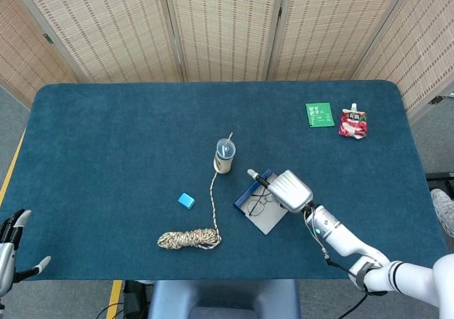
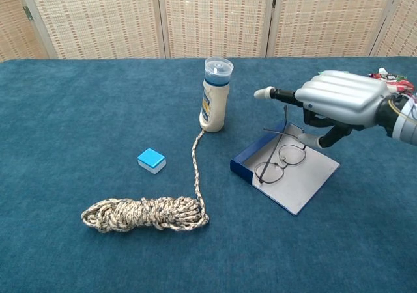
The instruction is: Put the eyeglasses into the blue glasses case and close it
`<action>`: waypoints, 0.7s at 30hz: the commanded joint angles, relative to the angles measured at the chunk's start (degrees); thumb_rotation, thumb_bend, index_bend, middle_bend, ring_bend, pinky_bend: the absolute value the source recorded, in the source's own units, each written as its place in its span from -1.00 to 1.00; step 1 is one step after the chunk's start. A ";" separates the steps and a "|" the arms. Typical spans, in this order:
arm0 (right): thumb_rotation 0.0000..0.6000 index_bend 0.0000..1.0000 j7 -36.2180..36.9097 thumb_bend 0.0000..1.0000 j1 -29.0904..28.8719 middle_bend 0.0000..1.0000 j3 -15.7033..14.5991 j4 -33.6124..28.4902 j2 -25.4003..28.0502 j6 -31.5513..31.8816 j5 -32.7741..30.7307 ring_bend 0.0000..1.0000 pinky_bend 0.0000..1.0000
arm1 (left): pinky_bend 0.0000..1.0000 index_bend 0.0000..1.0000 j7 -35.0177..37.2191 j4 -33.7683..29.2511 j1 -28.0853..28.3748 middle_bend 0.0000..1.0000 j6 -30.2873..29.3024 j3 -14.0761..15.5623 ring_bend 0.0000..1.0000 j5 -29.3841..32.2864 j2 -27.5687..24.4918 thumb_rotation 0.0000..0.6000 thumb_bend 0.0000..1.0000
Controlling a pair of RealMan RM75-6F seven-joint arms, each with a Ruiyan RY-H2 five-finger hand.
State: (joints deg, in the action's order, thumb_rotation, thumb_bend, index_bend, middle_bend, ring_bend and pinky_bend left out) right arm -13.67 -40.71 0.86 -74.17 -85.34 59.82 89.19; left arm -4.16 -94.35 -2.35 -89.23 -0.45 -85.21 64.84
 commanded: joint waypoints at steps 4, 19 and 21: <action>1.00 -1.00 -0.74 -0.18 2.44 0.96 0.12 -5.75 4.09 4.72 1.46 1.00 0.94 | -0.54 -0.86 -0.21 -0.15 0.07 -0.82 0.00 0.06 -0.76 -0.23 0.05 1.00 -0.61; 1.00 -1.00 2.77 1.00 8.28 1.00 -3.73 -9.54 2.71 4.28 -0.50 1.00 0.94 | -0.54 -0.86 -0.99 -0.78 0.39 -0.82 0.20 0.26 -0.76 -0.88 0.05 1.00 -0.61; 1.00 -1.00 3.07 1.00 8.56 1.00 -3.48 -8.79 1.92 3.91 -1.20 1.00 0.95 | -0.54 -0.86 -0.96 -0.81 0.38 -0.82 0.21 0.29 -0.76 -0.90 0.03 1.00 -0.61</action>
State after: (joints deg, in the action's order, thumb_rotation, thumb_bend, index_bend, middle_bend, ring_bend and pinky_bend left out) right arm -10.85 -32.40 -2.76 -83.35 -83.02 64.02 88.32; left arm -5.12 -95.16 -1.97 -89.02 -0.15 -86.12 64.87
